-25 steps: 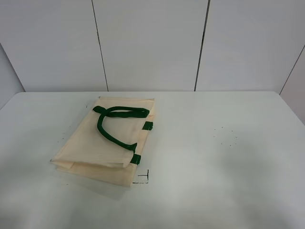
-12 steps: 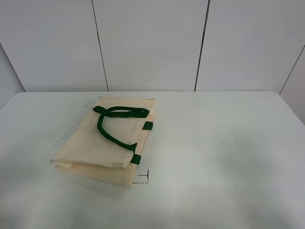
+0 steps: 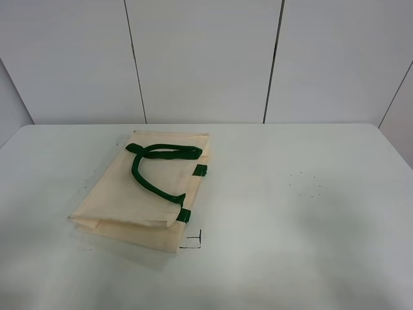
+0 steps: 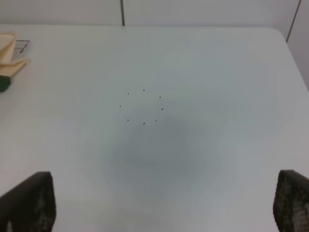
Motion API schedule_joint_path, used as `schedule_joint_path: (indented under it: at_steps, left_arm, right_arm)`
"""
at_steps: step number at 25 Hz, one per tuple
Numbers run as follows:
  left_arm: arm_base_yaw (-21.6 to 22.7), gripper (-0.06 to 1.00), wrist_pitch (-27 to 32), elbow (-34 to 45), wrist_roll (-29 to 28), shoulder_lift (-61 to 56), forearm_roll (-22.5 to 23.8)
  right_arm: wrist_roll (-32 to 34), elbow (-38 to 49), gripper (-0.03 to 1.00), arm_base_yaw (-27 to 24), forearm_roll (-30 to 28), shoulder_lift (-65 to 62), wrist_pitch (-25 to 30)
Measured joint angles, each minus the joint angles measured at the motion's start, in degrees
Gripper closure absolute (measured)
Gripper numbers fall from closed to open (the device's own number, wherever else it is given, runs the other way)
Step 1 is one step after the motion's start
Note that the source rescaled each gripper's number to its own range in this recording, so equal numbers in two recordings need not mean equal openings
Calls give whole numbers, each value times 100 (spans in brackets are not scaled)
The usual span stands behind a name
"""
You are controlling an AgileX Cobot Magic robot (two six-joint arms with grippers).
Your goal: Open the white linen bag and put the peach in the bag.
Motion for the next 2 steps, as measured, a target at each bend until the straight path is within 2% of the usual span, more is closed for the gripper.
schedule_joint_path:
  at_steps: [2]
  left_arm:
    - [0, -6, 0, 0, 0, 0, 0]
  right_arm:
    - [0, 0, -3, 0, 0, 0, 0]
